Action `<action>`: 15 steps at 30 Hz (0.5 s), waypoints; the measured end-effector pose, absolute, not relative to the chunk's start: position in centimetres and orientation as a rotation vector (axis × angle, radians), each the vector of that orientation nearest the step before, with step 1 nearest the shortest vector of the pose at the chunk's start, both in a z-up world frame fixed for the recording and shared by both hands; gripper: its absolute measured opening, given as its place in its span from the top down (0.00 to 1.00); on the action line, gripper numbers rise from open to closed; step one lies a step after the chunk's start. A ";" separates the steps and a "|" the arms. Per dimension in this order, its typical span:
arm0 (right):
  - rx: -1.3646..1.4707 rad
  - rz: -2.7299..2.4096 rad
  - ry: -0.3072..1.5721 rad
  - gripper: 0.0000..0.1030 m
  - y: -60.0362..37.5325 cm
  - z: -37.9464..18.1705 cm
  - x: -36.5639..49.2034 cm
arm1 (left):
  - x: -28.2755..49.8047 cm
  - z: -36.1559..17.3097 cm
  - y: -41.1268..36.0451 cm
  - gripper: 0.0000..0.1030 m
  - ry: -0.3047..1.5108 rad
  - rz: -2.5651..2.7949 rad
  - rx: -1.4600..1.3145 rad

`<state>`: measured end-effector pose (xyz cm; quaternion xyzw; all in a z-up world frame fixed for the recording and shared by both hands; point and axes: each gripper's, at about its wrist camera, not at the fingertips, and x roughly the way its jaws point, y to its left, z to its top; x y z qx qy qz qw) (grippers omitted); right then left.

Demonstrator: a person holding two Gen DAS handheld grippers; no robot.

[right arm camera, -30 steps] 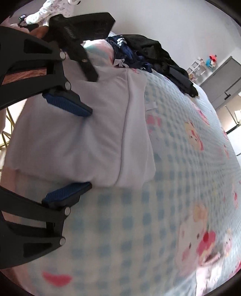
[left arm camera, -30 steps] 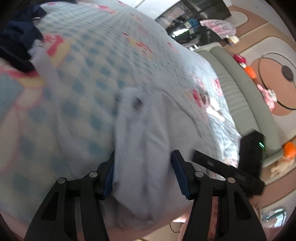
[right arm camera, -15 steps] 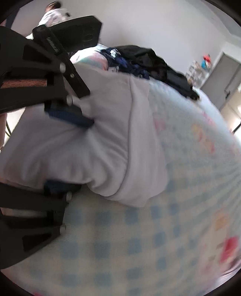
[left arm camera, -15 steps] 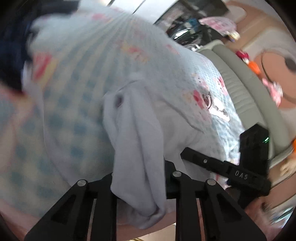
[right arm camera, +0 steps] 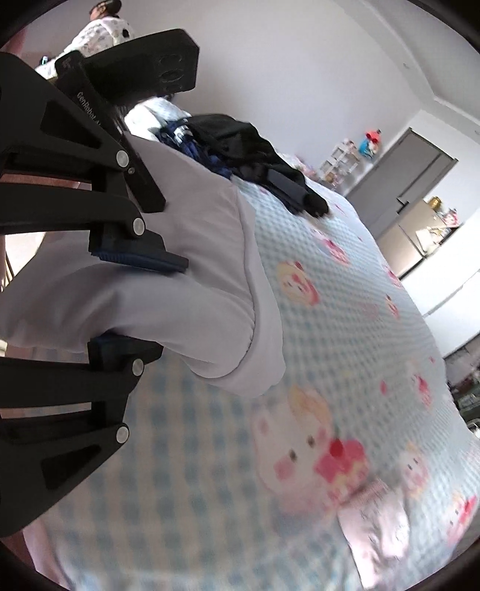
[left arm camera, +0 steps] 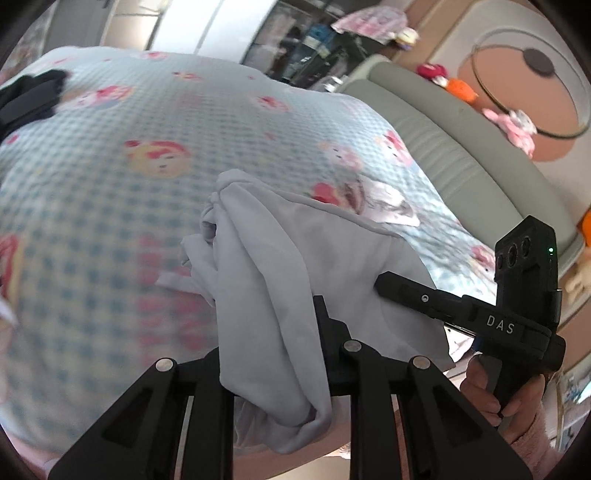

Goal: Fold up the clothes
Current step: 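Grasp the folded shirt with both grippers and lift it off the blanket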

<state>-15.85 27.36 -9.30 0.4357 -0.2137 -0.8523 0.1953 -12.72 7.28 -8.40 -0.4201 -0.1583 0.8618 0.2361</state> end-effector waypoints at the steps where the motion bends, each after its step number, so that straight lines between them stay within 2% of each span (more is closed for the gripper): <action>1: 1.217 -2.409 -0.595 0.72 28.3 -9.2 -15.7 | -13.0 -8.8 8.3 0.80 -0.421 2.347 -1.162; 4: 1.230 -2.475 -0.581 0.72 31.1 -9.5 -15.3 | -13.7 -9.9 11.2 0.80 -0.382 2.298 -1.193; 9: 1.404 -2.542 -0.536 0.72 35.8 -13.1 -14.7 | -14.1 -14.0 12.4 0.76 -0.344 2.275 -1.369; 11: 1.475 -2.560 -0.512 0.71 37.0 -14.8 -14.2 | -13.8 -14.6 11.4 0.67 -0.354 2.286 -1.404; 12: 1.498 -2.559 -0.516 0.70 37.5 -15.3 -14.1 | -13.7 -14.9 10.9 0.58 -0.360 2.292 -1.420; 14: 1.492 -2.517 -0.604 0.67 38.5 -15.9 -13.8 | -13.8 -14.2 9.1 0.55 -0.419 2.325 -1.388; 15: 1.482 -2.491 -0.657 0.61 39.0 -16.1 -13.6 | -13.9 -13.8 8.3 0.51 -0.453 2.332 -1.369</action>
